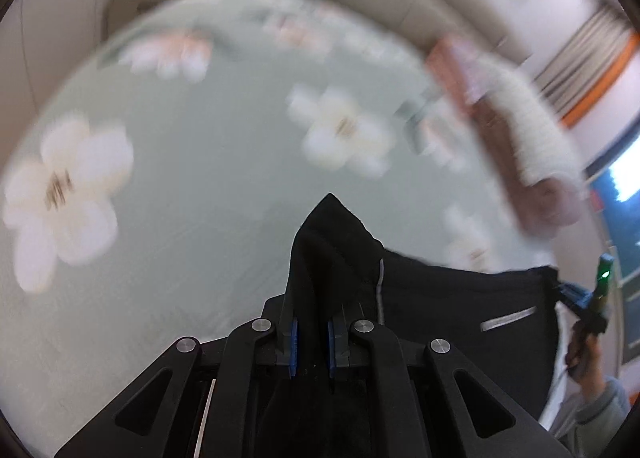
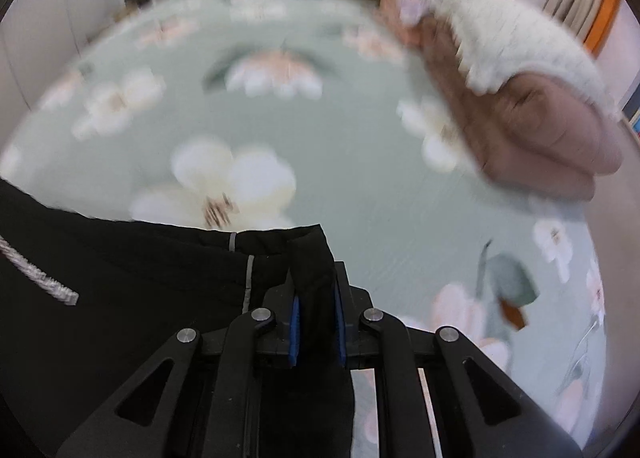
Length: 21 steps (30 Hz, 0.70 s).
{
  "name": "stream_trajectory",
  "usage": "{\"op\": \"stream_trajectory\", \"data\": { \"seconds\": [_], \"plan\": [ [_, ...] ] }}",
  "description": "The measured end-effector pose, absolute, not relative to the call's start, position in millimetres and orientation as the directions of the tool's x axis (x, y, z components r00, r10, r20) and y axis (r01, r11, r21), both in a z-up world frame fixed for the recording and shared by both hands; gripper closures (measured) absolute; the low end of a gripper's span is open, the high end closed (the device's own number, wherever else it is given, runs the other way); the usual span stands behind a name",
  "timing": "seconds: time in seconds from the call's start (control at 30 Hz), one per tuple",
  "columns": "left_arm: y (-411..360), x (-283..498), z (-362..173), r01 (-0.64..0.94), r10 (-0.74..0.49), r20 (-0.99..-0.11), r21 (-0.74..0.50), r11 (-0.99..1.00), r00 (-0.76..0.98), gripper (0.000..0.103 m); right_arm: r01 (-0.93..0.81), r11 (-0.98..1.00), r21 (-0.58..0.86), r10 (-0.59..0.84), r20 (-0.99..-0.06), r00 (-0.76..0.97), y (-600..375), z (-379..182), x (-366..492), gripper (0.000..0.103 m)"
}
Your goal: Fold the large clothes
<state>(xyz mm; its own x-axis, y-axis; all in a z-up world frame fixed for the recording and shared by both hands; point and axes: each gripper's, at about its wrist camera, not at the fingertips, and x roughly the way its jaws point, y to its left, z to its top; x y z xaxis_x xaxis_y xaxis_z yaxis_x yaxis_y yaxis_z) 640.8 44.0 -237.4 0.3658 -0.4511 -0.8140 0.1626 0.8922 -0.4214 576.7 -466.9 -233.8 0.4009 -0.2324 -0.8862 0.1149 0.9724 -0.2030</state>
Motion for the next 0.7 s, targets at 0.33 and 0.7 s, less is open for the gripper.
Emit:
{"op": "stream_trajectory", "data": {
  "seconds": [0.33, 0.7],
  "plan": [
    [55, 652, -282, 0.078, -0.445, -0.864, -0.439, 0.895, 0.237, 0.068, 0.095, 0.971, -0.219, -0.237, -0.932, 0.276, -455, -282, 572, 0.071],
    [58, 563, -154, 0.214, -0.470, -0.781, -0.419, 0.882, 0.411, 0.054, 0.101, 0.995, -0.019, -0.060, -0.903, 0.426, -401, -166, 460, 0.035]
  ]
}}
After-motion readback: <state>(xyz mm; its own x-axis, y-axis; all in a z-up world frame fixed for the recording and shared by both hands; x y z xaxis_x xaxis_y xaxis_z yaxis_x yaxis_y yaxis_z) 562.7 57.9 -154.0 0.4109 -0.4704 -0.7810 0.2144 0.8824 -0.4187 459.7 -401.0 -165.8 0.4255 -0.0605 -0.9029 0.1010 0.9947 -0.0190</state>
